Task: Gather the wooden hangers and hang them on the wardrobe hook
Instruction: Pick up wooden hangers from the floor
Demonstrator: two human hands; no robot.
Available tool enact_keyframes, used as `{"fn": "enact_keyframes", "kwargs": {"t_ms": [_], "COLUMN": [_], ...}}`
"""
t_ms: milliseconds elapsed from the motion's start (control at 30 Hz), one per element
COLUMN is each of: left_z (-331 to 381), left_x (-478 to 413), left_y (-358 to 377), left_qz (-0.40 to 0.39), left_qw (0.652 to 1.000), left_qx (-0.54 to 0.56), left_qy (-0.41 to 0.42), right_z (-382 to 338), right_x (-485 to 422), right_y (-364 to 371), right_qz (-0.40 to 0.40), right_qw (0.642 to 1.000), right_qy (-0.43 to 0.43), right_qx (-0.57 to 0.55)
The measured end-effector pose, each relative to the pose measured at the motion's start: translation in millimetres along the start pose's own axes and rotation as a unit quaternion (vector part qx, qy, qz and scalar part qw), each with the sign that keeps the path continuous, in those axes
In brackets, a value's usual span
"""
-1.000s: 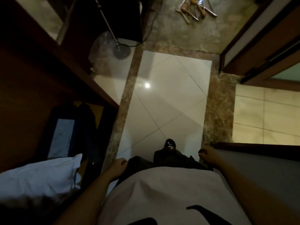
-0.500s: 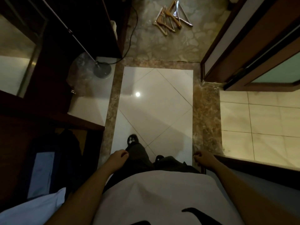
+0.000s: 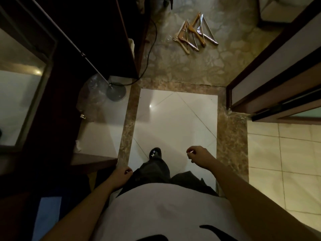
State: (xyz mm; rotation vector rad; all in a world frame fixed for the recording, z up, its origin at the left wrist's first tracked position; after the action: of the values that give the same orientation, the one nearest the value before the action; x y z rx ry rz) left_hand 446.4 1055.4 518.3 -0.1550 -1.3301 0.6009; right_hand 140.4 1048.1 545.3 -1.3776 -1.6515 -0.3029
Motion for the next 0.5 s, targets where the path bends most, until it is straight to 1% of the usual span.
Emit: {"fn": "enact_keyframes", "kwargs": {"t_ms": [100,200,367,500], "left_z": [10,29,66,129], "left_x": [-20,-42,-76,-112], "left_y": [-43,-81,-119,-145], "left_qz": [0.003,0.016,0.007,0.003], "left_qw": [1.000,0.999,0.997,0.996], "left_qx": [-0.022,-0.046,-0.076,-0.091], "left_qy": [0.008,0.015,0.010,0.023], "right_z": [-46,-67,-55,-30], "right_x": [-21,-37,-65,-94], "right_y": [-15,-39,-91,-144], "right_qz": [0.006,0.016,0.038,0.047], "right_qw": [0.999,0.999,0.998,0.993], "right_qy": [-0.027,-0.026,0.011,0.069], "right_qx": [-0.016,-0.023,-0.046,-0.084]}}
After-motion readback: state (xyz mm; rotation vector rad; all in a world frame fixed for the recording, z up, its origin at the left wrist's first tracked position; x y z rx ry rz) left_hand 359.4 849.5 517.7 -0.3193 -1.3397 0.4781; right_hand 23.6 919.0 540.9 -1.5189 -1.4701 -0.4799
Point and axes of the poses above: each hand's wrist, its own x-axis away from the middle knuckle, its own y-axis out of the palm, z = x × y, the point moved 7 cm from there along -x, towards the middle knuckle, and after that the axes turned 13 degrees about -x, right-handed, at the moved point
